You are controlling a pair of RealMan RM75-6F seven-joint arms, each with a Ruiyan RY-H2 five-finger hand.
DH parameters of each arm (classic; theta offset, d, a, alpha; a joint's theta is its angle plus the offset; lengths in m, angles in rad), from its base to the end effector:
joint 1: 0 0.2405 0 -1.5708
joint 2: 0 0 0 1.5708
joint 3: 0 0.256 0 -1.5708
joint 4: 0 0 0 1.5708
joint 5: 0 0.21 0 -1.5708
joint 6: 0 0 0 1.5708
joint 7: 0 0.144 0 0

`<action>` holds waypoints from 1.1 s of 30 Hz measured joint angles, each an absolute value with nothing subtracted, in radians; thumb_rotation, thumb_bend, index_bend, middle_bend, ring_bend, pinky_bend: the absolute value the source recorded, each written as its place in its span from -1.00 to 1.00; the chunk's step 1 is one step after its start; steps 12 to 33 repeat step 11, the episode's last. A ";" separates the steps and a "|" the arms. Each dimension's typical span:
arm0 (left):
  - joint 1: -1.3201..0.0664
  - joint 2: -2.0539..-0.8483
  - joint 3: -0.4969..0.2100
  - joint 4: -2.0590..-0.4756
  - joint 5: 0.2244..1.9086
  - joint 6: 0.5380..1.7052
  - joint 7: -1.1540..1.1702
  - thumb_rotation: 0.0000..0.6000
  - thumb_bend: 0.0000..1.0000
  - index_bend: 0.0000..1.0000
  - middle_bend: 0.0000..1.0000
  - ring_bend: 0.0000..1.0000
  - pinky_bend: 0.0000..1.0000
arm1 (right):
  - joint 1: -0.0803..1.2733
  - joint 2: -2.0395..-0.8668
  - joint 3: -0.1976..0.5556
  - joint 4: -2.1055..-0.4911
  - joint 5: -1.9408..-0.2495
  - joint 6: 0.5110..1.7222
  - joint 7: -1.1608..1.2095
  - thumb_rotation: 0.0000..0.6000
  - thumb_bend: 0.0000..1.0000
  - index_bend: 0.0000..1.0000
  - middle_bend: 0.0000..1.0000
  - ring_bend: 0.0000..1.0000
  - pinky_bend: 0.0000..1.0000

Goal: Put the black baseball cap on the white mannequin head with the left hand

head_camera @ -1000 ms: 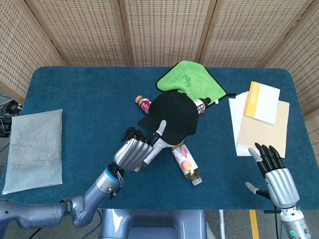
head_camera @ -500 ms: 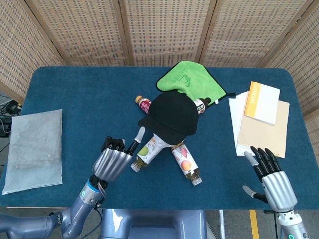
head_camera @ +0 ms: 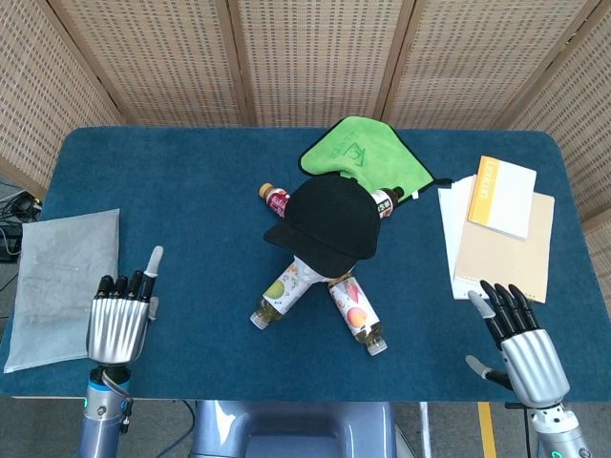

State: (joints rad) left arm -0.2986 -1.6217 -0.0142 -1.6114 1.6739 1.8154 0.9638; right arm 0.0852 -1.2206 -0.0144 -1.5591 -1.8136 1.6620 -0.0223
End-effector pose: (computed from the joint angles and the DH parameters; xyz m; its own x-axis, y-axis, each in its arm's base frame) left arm -0.1739 0.2015 0.0564 0.6481 -0.4404 0.6213 0.6731 -0.0501 -0.7378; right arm -0.2660 -0.1596 0.1301 0.3446 0.1091 0.9324 -0.8777 -0.3147 0.3613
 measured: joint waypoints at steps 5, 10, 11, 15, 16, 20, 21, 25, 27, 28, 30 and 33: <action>-0.232 -1.557 0.027 -1.717 1.597 1.816 0.818 1.00 -0.99 -1.00 -1.00 -0.93 -0.76 | 0.084 -1.226 -0.014 -1.559 -1.810 1.655 -0.042 1.00 -0.90 -1.00 -1.00 -1.00 -1.00; -0.188 -1.473 0.054 -1.777 1.504 1.755 0.692 1.00 -1.00 -1.00 -1.00 -1.00 -1.00 | 0.086 -1.231 -0.013 -1.555 -1.796 1.637 -0.054 1.00 -0.90 -1.00 -1.00 -1.00 -1.00; -0.183 -1.460 0.055 -1.779 1.494 1.745 0.675 1.00 -1.00 -1.00 -1.00 -1.00 -1.00 | 0.087 -1.232 -0.012 -1.555 -1.793 1.634 -0.055 1.00 -0.90 -1.00 -1.00 -1.00 -1.00; -0.183 -1.460 0.055 -1.779 1.494 1.745 0.675 1.00 -1.00 -1.00 -1.00 -1.00 -1.00 | 0.087 -1.232 -0.012 -1.555 -1.793 1.634 -0.055 1.00 -0.90 -1.00 -1.00 -1.00 -1.00; -0.183 -1.460 0.055 -1.779 1.494 1.745 0.675 1.00 -1.00 -1.00 -1.00 -1.00 -1.00 | 0.087 -1.232 -0.012 -1.555 -1.793 1.634 -0.055 1.00 -0.90 -1.00 -1.00 -1.00 -1.00; -0.183 -1.460 0.055 -1.779 1.494 1.745 0.675 1.00 -1.00 -1.00 -1.00 -1.00 -1.00 | 0.087 -1.232 -0.012 -1.555 -1.793 1.634 -0.055 1.00 -0.90 -1.00 -1.00 -1.00 -1.00; -0.183 -1.460 0.055 -1.779 1.494 1.745 0.675 1.00 -1.00 -1.00 -1.00 -1.00 -1.00 | 0.087 -1.232 -0.012 -1.555 -1.793 1.634 -0.055 1.00 -0.90 -1.00 -1.00 -1.00 -1.00; -0.183 -1.460 0.055 -1.779 1.494 1.745 0.675 1.00 -1.00 -1.00 -1.00 -1.00 -1.00 | 0.087 -1.232 -0.012 -1.555 -1.793 1.634 -0.055 1.00 -0.90 -1.00 -1.00 -1.00 -1.00; -0.183 -1.460 0.055 -1.779 1.494 1.745 0.675 1.00 -1.00 -1.00 -1.00 -1.00 -1.00 | 0.087 -1.232 -0.012 -1.555 -1.793 1.634 -0.055 1.00 -0.90 -1.00 -1.00 -1.00 -1.00; -0.183 -1.460 0.055 -1.779 1.494 1.745 0.675 1.00 -1.00 -1.00 -1.00 -1.00 -1.00 | 0.087 -1.232 -0.012 -1.555 -1.793 1.634 -0.055 1.00 -0.90 -1.00 -1.00 -1.00 -1.00; -0.183 -1.460 0.055 -1.779 1.494 1.745 0.675 1.00 -1.00 -1.00 -1.00 -1.00 -1.00 | 0.087 -1.232 -0.012 -1.555 -1.793 1.634 -0.055 1.00 -0.90 -1.00 -1.00 -1.00 -1.00; -0.183 -1.460 0.055 -1.779 1.494 1.745 0.675 1.00 -1.00 -1.00 -1.00 -1.00 -1.00 | 0.087 -1.232 -0.012 -1.555 -1.793 1.634 -0.055 1.00 -0.90 -1.00 -1.00 -1.00 -1.00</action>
